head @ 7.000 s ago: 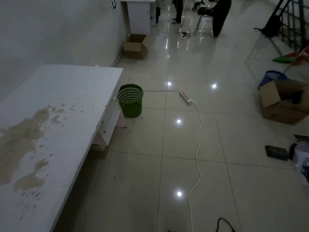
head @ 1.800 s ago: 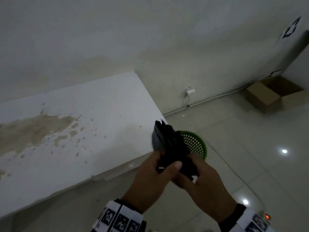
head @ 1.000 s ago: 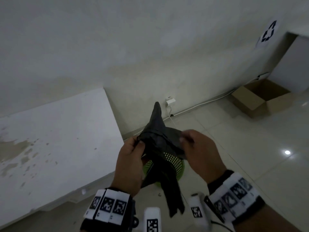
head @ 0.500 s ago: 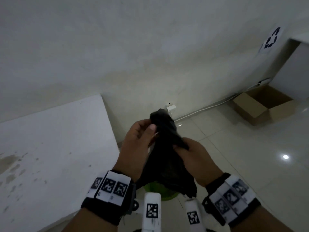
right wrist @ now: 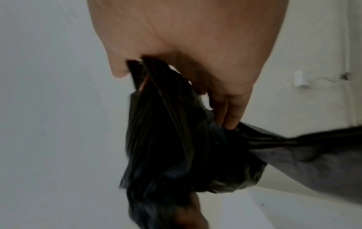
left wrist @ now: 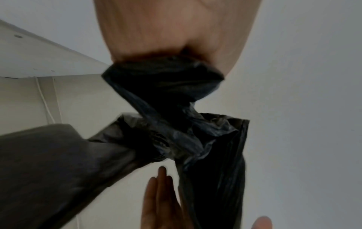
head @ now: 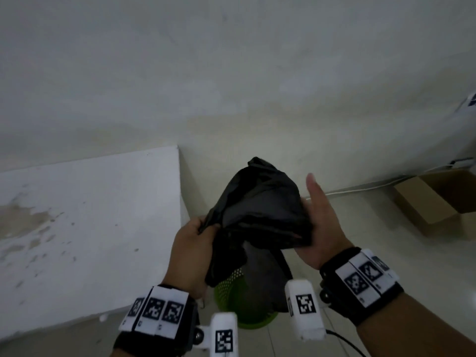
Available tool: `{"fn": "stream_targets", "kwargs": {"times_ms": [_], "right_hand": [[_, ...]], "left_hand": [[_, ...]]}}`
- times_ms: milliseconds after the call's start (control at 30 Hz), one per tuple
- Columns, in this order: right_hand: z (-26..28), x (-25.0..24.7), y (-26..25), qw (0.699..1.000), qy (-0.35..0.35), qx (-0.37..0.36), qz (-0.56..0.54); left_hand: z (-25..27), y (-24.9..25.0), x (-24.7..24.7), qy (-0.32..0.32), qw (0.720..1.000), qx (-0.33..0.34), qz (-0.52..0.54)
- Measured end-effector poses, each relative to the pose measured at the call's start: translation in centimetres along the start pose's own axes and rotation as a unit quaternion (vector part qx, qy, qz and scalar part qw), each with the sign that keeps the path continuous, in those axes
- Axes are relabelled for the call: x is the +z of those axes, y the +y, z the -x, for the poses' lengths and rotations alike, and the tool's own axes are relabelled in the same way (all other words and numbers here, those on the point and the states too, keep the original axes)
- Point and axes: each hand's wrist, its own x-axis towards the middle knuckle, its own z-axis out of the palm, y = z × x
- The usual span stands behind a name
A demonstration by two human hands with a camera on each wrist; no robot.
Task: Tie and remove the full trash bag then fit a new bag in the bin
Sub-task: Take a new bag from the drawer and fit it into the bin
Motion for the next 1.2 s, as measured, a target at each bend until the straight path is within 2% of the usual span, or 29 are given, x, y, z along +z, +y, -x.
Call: {"fn": "stream_targets", "kwargs": {"times_ms": [33,100,200,300,400,467,567,633,700,733,767,800,867,900,933,967,1000,1067,1133,1200], "right_hand": [[0.1,-0.5,0.2,0.999,-0.016,-0.026,0.016],[0.1,-1.5,1.2,0.982,0.005,-0.111,0.150],[0.2,-3.1,2.7,0.923,0.089,-0.180,0.329],[0.4,-3.9,2.9,0.897,0.112,-0.196,0.379],[0.8,-4.0,2.5,0.873,0.123,-0.202,0.426],[1.2,-3.8,2.3,0.860,0.123,-0.193,0.456],[2.2,-3.6,2.0,0.868,0.092,-0.178,0.454],[2.9,-3.6,1.7,0.854,0.118,-0.189,0.470],[3.7,-3.9,0.9,0.806,0.179,-0.237,0.512],[4.3,-3.7,0.2,0.773,0.193,-0.292,0.530],[5.0,-3.4,-0.6,0.730,0.180,-0.345,0.562],[5.5,-2.9,-1.3,0.674,0.153,-0.379,0.615],[5.1,-2.3,-2.2,0.562,0.071,-0.384,0.729],[4.7,-2.3,-2.4,0.531,0.030,-0.365,0.764],[4.0,-2.4,-2.3,0.526,-0.007,-0.346,0.776],[3.6,-2.4,-2.3,0.544,-0.034,-0.332,0.770],[3.2,-2.5,-2.2,0.575,-0.043,-0.327,0.749],[2.4,-2.8,-1.8,0.640,-0.001,-0.335,0.692],[1.8,-3.1,-1.7,0.698,0.076,-0.327,0.633],[1.4,-3.2,-1.7,0.754,0.113,-0.292,0.577]], "left_hand": [[-0.1,0.3,0.3,0.010,1.000,0.002,0.023],[-0.3,0.8,1.0,0.023,0.998,0.004,0.060],[-0.6,1.2,2.1,0.016,0.995,0.008,0.097],[-0.4,1.8,3.1,-0.006,0.981,0.014,0.194],[0.1,1.9,3.9,-0.056,0.958,0.050,0.278],[0.2,1.4,4.5,-0.063,0.954,0.073,0.283],[0.1,1.2,5.3,-0.052,0.956,0.084,0.278],[0.2,1.6,5.8,-0.024,0.963,0.082,0.256],[0.4,2.0,6.0,0.003,0.971,0.077,0.225],[0.4,2.1,6.0,0.012,0.977,0.076,0.199],[0.4,2.2,5.9,0.018,0.983,0.074,0.164],[0.4,2.3,5.9,0.014,0.989,0.071,0.130],[0.1,2.4,5.9,0.000,0.996,0.073,0.059],[0.0,2.4,6.2,-0.009,0.997,0.073,0.037],[-0.2,2.4,6.4,-0.016,0.996,0.075,0.035],[-0.2,2.5,6.8,-0.030,0.995,0.070,0.061],[-0.1,2.6,7.1,-0.049,0.990,0.059,0.119],[-0.3,2.2,7.6,-0.067,0.972,0.041,0.223],[0.1,1.5,7.8,-0.049,0.978,0.049,0.195],[0.7,0.7,8.2,-0.031,0.993,0.079,0.077]]}}
